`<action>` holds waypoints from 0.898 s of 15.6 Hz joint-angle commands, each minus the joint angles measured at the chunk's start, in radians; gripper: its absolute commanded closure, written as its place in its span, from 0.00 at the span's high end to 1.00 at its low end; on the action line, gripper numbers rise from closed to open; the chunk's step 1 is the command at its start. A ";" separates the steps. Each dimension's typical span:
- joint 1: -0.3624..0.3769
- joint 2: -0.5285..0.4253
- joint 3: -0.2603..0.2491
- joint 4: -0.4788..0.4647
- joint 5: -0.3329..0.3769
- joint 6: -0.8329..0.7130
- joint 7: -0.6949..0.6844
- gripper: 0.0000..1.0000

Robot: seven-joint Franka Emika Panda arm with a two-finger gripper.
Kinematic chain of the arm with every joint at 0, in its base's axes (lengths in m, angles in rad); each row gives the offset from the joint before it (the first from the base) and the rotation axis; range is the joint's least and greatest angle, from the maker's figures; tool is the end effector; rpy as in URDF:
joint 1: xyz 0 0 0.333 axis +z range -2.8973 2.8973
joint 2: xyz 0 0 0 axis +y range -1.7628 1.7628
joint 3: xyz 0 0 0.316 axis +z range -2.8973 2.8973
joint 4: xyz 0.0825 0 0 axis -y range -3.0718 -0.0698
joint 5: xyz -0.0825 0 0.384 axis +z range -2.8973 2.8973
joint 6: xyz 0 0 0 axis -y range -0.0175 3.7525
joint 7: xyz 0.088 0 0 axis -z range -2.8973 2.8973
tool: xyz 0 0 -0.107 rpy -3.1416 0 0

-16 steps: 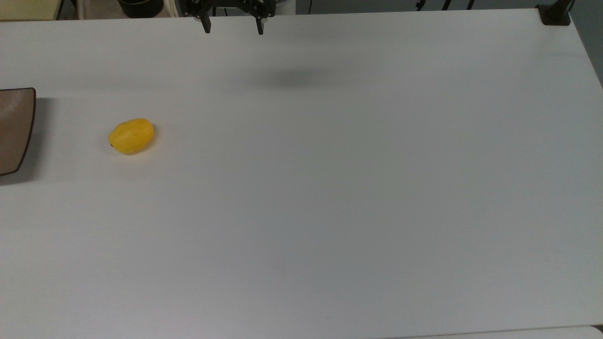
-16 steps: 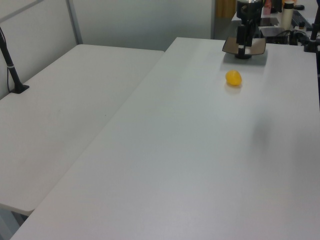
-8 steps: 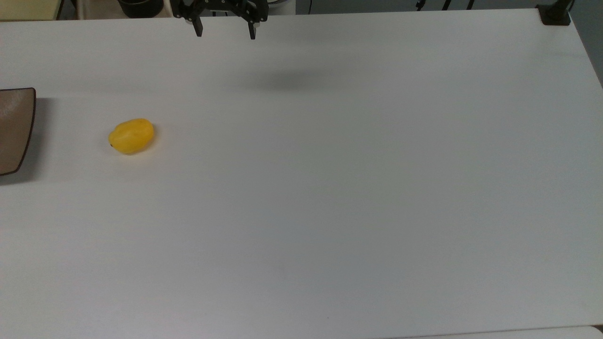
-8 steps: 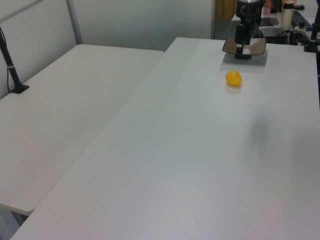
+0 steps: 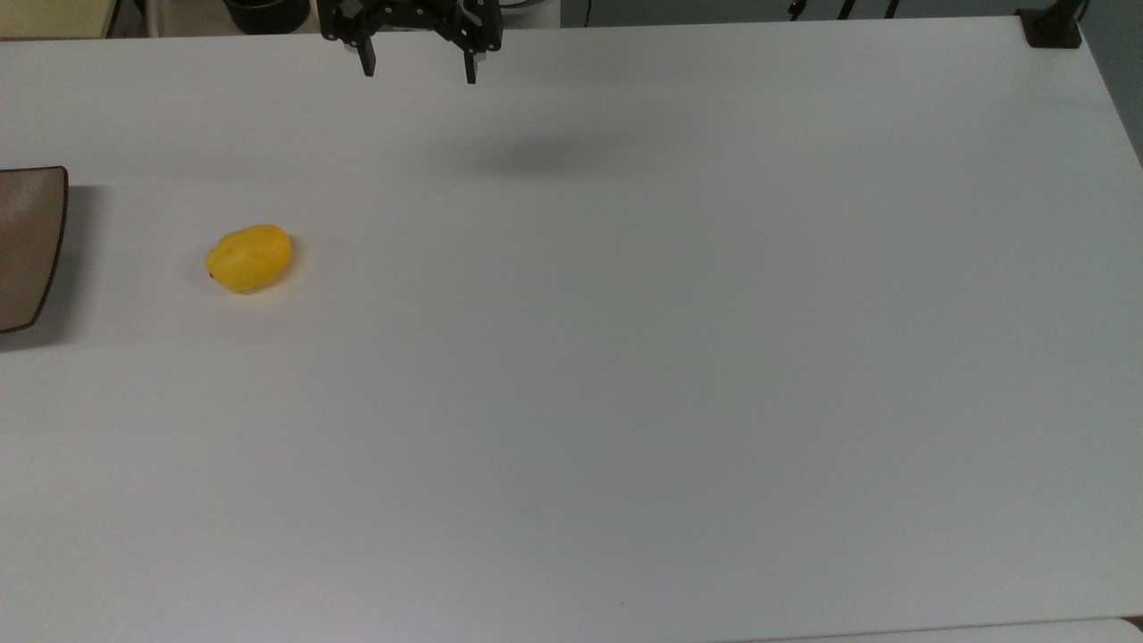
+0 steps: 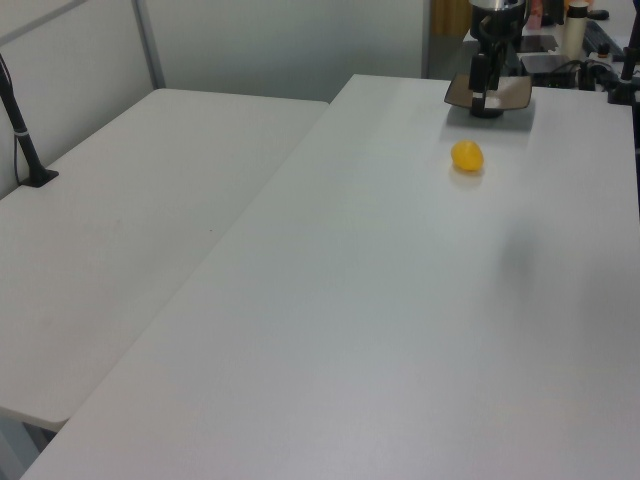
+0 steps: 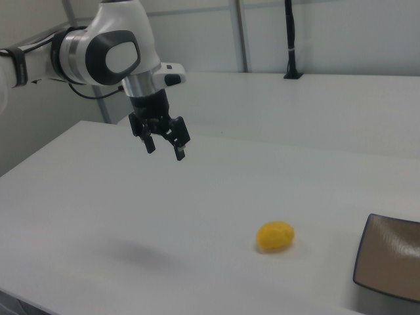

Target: Put potatoes on a ceramic plate

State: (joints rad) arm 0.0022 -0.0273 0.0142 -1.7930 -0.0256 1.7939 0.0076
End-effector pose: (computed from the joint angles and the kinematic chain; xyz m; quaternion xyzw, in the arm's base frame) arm 0.5575 0.0071 0.5533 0.9998 0.0071 0.0142 0.0125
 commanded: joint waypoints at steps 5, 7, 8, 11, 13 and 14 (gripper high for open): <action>-0.017 -0.020 0.004 -0.075 -0.022 0.050 0.003 1.00; -0.051 -0.022 0.001 -0.080 -0.020 0.054 0.043 1.00; -0.054 -0.019 -0.006 -0.082 -0.020 0.076 0.052 1.00; -0.056 -0.022 -0.048 -0.127 -0.020 0.177 0.126 1.00; -0.080 -0.019 -0.051 -0.143 -0.020 0.226 0.173 1.00; -0.091 -0.014 -0.057 -0.146 -0.020 0.242 0.190 1.00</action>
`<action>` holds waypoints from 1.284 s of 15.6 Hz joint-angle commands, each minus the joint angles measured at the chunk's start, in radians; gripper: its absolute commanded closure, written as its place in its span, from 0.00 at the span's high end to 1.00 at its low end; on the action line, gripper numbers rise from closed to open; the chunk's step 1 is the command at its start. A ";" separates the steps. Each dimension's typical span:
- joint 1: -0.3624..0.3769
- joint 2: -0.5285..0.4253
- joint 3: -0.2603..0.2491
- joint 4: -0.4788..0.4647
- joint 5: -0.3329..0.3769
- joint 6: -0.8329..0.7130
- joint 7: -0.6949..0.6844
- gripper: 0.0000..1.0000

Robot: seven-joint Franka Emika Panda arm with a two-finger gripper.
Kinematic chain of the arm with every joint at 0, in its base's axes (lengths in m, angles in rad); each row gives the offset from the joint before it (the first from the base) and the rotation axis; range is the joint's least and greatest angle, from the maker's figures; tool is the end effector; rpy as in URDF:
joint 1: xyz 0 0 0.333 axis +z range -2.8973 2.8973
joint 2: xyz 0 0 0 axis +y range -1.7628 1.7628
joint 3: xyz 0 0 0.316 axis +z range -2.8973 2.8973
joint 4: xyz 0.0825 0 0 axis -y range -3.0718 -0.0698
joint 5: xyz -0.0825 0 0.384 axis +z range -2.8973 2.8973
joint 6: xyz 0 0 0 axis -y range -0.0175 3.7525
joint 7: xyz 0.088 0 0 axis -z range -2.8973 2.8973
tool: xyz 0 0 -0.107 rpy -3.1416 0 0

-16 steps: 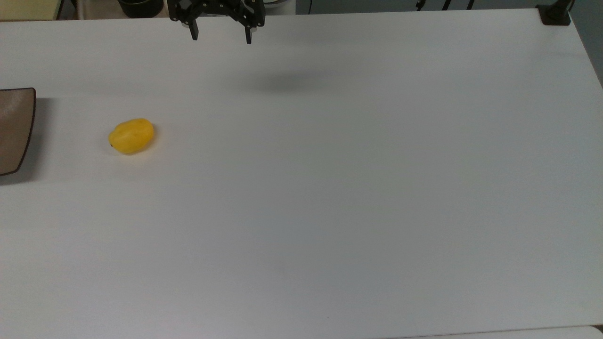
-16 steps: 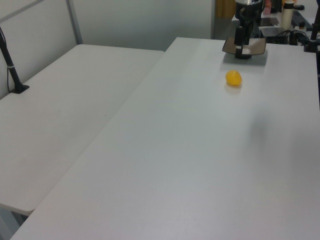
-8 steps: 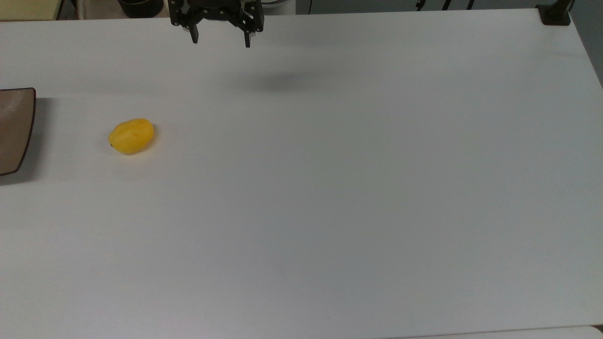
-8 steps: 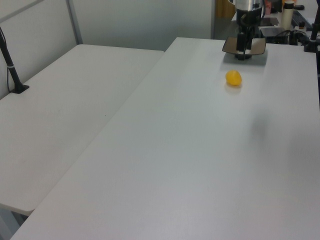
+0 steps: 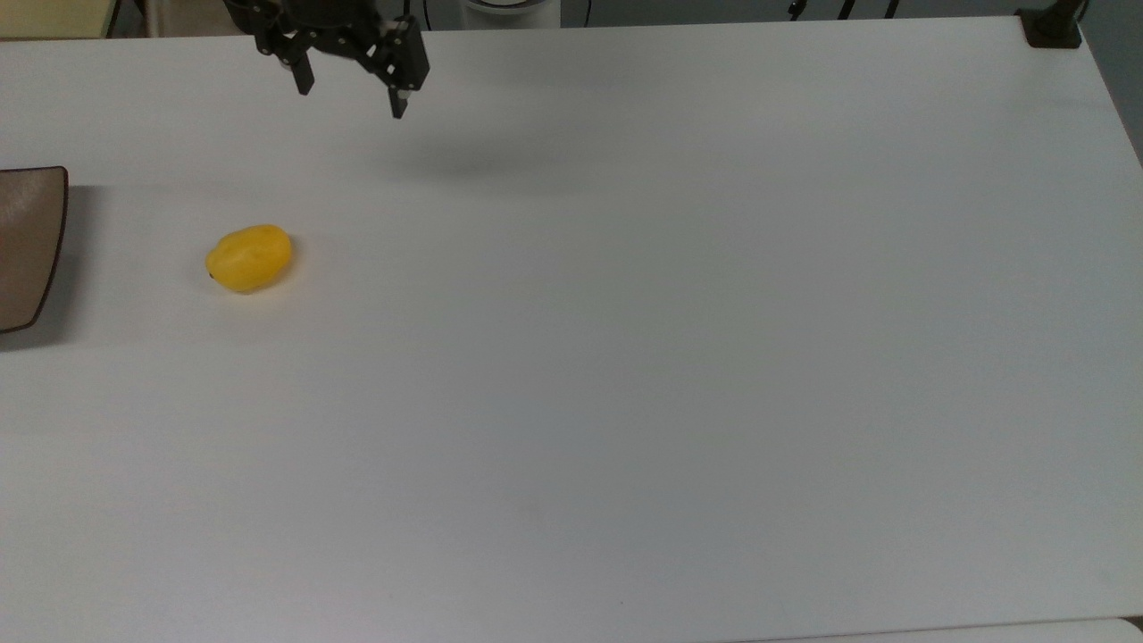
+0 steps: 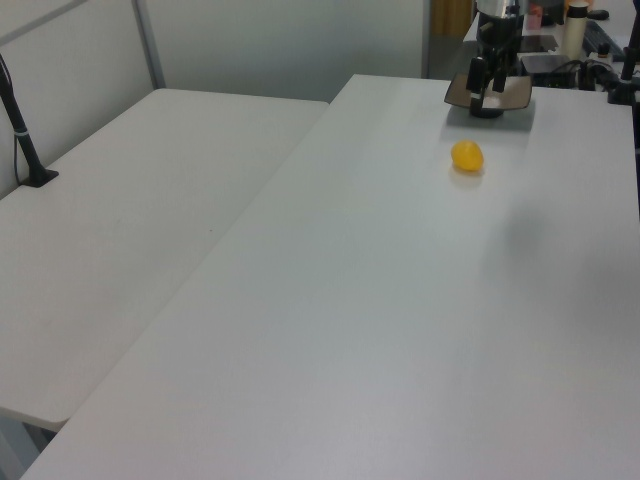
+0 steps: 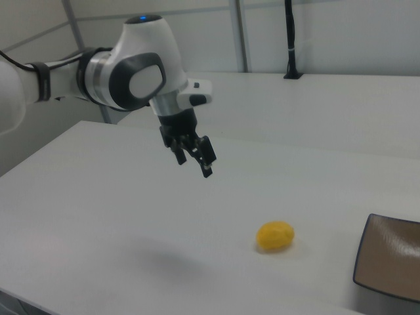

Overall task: Put potatoes on a ceramic plate
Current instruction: 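Move the gripper toward the yellow potato and lower it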

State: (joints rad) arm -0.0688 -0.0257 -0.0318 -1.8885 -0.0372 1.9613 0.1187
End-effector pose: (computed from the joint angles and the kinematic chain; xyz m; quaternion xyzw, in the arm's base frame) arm 0.5608 -0.0592 0.5217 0.9933 -0.1031 0.0494 0.0167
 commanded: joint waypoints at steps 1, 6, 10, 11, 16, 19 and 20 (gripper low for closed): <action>-0.023 -0.010 -0.025 -0.050 -0.009 0.096 0.097 1.00; -0.041 0.021 -0.099 -0.073 -0.009 0.258 0.248 1.00; -0.088 0.092 -0.100 -0.072 -0.007 0.384 0.362 1.00; -0.097 0.107 -0.100 -0.072 -0.006 0.404 0.424 1.00; -0.120 0.177 -0.100 -0.072 -0.006 0.453 0.567 1.00; -0.120 0.230 -0.100 -0.070 -0.009 0.496 0.578 1.00; -0.120 0.246 -0.100 -0.069 -0.010 0.507 0.578 1.00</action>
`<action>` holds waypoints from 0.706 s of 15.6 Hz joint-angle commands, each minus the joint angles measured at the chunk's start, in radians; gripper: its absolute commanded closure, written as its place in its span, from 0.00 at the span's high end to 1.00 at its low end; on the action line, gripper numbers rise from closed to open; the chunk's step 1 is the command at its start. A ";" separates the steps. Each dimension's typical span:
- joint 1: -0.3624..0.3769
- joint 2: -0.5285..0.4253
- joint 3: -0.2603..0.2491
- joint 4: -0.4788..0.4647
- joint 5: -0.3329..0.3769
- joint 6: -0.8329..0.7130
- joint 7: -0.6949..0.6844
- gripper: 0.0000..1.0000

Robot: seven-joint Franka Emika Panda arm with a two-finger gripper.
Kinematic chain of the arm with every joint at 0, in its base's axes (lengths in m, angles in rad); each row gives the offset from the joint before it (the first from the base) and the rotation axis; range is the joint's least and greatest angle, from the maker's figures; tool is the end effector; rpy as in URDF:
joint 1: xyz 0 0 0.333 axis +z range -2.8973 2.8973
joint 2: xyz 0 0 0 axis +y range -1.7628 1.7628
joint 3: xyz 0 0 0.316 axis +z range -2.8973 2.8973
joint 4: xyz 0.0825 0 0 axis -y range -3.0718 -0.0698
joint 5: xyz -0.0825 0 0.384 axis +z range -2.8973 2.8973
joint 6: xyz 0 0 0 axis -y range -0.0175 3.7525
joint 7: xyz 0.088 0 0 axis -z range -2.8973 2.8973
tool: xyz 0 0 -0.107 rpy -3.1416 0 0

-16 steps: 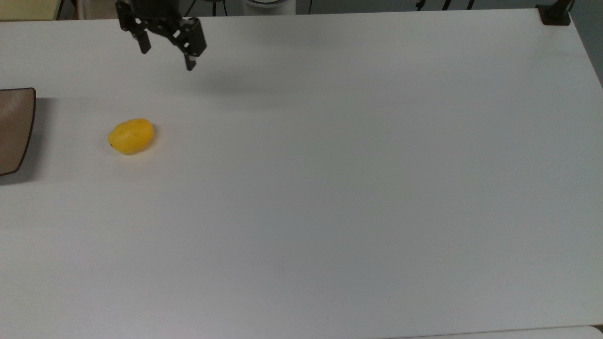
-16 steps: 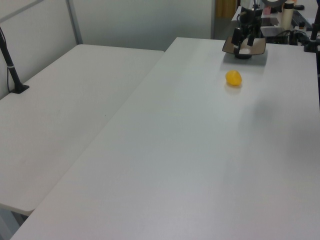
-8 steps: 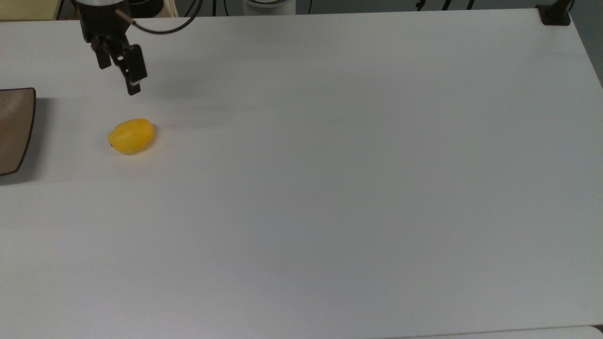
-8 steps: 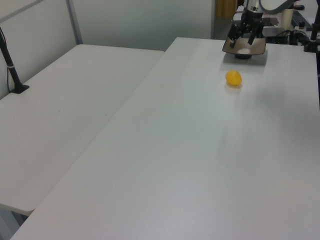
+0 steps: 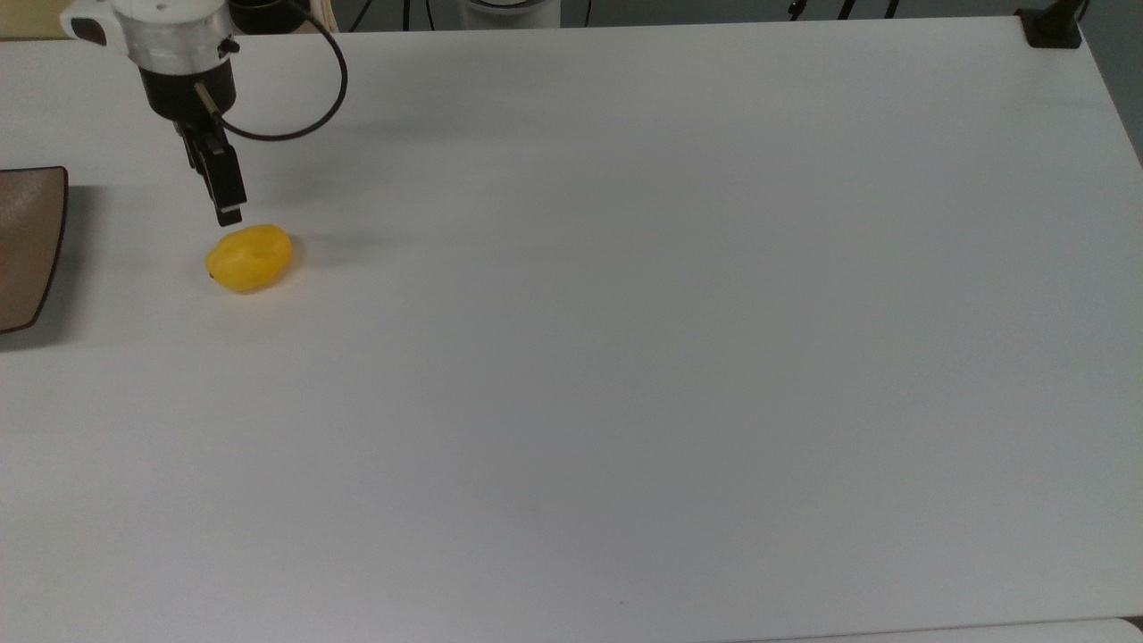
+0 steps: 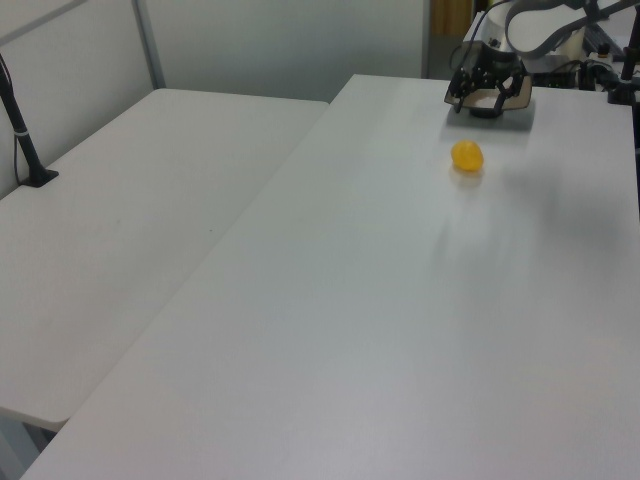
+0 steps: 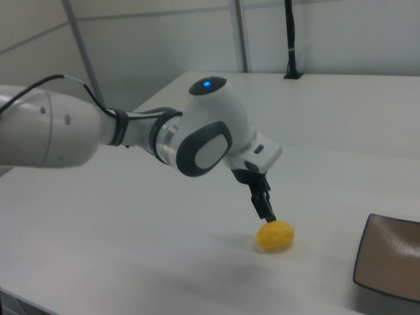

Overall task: Put potatoes on a ceramic plate
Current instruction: 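Close the gripper around the yellow potato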

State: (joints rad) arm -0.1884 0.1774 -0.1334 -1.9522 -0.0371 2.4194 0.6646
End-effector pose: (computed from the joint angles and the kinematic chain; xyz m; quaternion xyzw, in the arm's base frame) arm 0.5902 -0.1935 0.4194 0.8781 -0.4553 0.1472 0.0005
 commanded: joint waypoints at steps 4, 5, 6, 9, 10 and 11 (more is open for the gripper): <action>0.000 0.091 0.003 -0.007 -0.044 0.072 0.030 1.00; 0.000 0.099 0.003 -0.007 -0.044 0.070 0.030 1.00; 0.000 0.105 0.003 -0.007 -0.046 0.072 0.030 1.00; 0.000 0.135 0.005 -0.004 -0.067 0.085 0.030 1.00; 0.000 0.140 0.006 -0.004 -0.067 0.099 0.030 1.00; 0.000 0.148 0.008 -0.002 -0.067 0.104 0.030 1.00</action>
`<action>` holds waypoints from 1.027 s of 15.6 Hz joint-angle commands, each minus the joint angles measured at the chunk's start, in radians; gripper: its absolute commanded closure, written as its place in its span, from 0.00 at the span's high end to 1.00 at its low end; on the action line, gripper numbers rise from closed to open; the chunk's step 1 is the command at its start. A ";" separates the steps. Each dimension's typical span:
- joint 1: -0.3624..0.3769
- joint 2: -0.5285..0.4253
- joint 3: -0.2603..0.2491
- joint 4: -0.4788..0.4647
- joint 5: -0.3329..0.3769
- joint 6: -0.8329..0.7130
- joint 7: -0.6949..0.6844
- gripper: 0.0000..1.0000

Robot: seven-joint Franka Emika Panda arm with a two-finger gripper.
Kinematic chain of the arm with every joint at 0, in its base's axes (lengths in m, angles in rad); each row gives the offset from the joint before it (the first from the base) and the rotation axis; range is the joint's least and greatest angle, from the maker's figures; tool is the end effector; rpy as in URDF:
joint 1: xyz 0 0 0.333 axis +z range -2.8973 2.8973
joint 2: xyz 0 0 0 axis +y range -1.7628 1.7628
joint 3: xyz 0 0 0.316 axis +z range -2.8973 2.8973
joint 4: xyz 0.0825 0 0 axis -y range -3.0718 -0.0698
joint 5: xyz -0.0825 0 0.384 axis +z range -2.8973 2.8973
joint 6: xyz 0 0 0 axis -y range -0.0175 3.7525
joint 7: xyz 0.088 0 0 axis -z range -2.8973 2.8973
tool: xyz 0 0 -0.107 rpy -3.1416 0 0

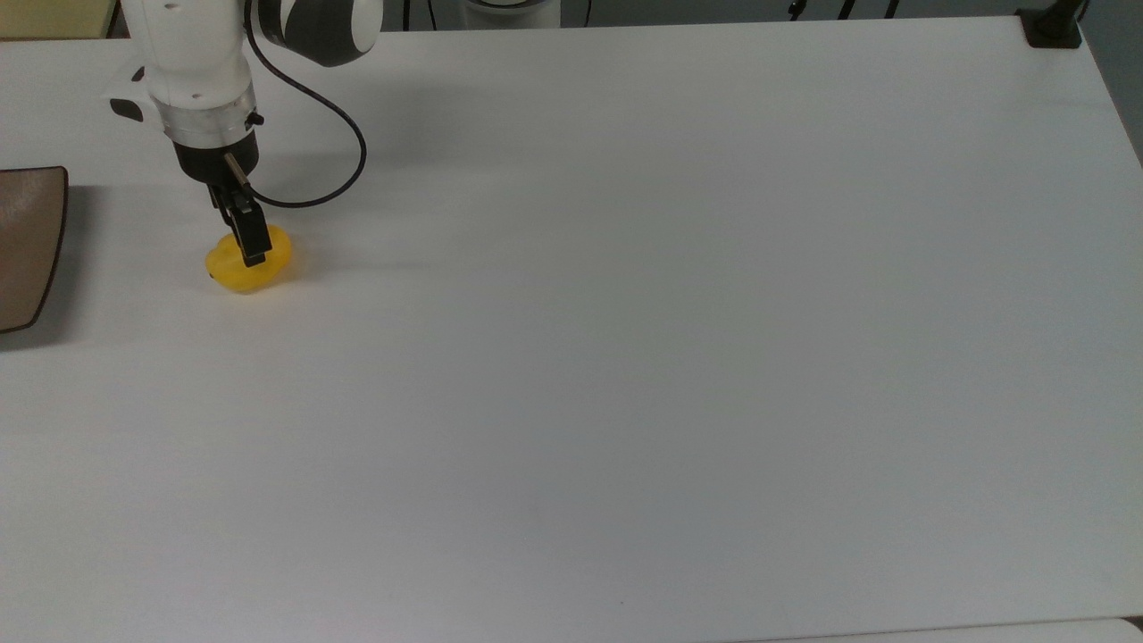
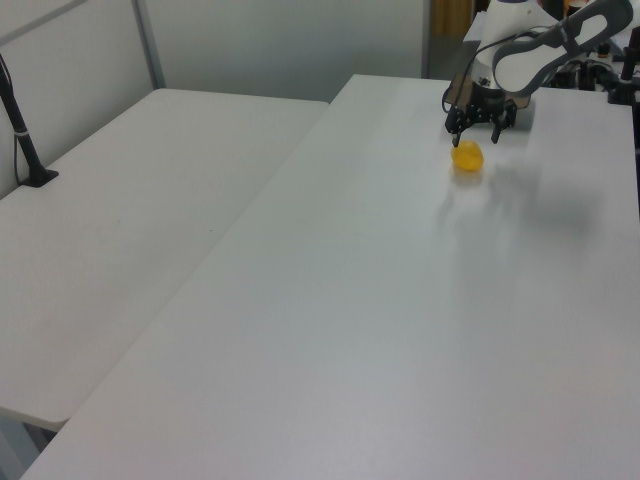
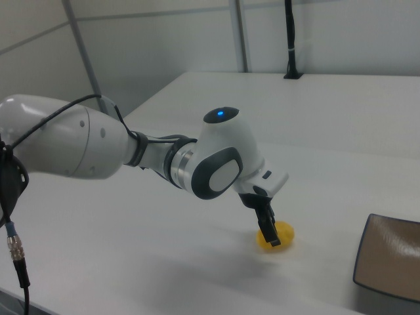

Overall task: Put potatoes on a ceramic plate
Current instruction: 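Close the gripper around the yellow potato, then carry the held potato over the brown ceramic plate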

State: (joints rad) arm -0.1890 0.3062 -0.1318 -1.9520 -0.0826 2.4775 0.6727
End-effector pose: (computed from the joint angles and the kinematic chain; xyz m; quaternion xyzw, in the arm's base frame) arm 0.6014 -0.1950 0.3458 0.8888 -0.4423 0.1169 0.0282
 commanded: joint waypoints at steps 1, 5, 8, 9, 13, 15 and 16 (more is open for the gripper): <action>0.000 0.024 0.006 -0.001 -0.022 0.046 0.022 1.00; -0.004 0.062 0.014 0.004 -0.043 0.047 0.022 1.00; -0.012 0.064 0.018 0.022 -0.048 0.047 0.018 0.39; -0.013 0.062 0.018 0.024 -0.051 0.046 0.016 0.33; -0.021 0.054 0.018 0.033 -0.052 0.043 0.015 0.33; -0.035 0.050 0.018 0.077 -0.049 0.029 0.019 0.33; -0.038 0.047 0.018 0.099 -0.049 0.029 0.021 0.33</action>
State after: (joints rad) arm -0.2006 0.3660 -0.1265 -1.9064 -0.1084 2.5065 0.6727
